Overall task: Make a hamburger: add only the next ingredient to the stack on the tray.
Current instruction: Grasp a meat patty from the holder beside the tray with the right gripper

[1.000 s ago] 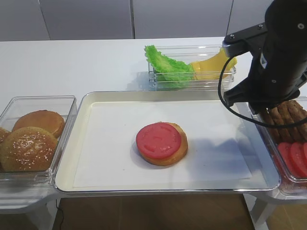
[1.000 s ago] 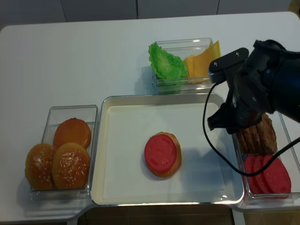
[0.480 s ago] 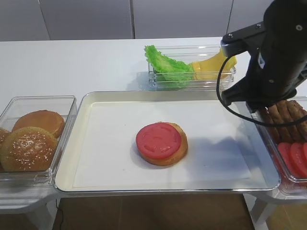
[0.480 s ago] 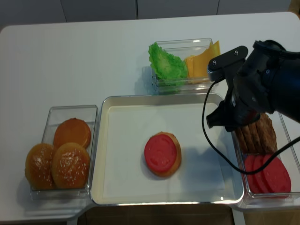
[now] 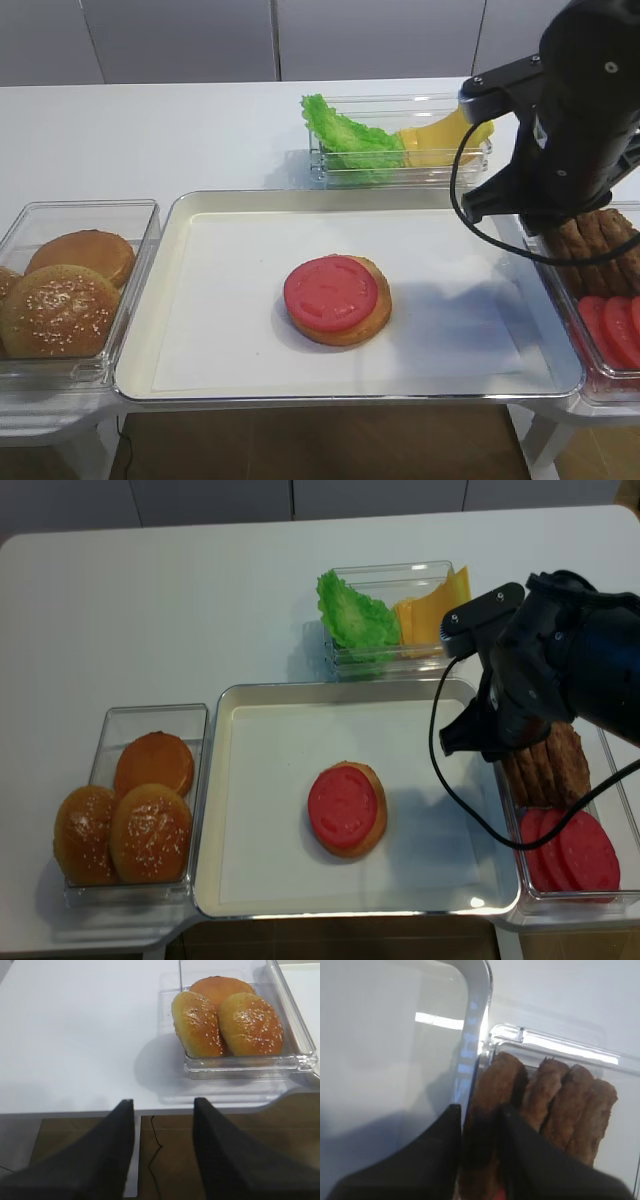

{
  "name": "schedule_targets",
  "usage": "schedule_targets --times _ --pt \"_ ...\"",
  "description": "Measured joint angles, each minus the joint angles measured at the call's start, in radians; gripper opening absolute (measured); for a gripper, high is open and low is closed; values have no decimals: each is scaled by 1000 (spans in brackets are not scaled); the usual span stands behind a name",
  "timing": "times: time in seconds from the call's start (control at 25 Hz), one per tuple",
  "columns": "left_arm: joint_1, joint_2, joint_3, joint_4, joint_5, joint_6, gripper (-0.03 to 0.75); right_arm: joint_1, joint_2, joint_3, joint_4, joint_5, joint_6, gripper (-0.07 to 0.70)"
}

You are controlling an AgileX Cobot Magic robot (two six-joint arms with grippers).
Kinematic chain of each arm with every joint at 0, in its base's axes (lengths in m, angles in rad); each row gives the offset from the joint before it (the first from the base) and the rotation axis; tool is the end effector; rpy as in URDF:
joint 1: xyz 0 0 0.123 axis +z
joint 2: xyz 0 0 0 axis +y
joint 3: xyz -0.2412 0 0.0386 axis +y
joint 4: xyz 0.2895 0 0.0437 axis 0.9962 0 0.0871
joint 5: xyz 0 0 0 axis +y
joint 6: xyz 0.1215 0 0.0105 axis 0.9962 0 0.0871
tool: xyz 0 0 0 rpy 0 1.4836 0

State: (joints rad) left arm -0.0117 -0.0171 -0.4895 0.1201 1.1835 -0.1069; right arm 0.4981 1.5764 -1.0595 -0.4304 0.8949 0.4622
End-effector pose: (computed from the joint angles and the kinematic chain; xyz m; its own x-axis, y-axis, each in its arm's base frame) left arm 0.0911 0.0125 0.2689 -0.5480 -0.0545 -0.8347 -0.1145 0.9934 0.0103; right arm 0.3233 0.1306 0.1485 -0.8940 -0.2908 -0.3409 -0.2103 0.9441 -0.2540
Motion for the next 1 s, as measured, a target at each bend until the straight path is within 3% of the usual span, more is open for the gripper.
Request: schedule_targets --times 0.2,1.0 --pt "0 0 0 0 0 0 293 0 0 0 -4 4 9 137" --pt "0 0 0 0 0 0 293 0 -33 -5 12 20 13 132"
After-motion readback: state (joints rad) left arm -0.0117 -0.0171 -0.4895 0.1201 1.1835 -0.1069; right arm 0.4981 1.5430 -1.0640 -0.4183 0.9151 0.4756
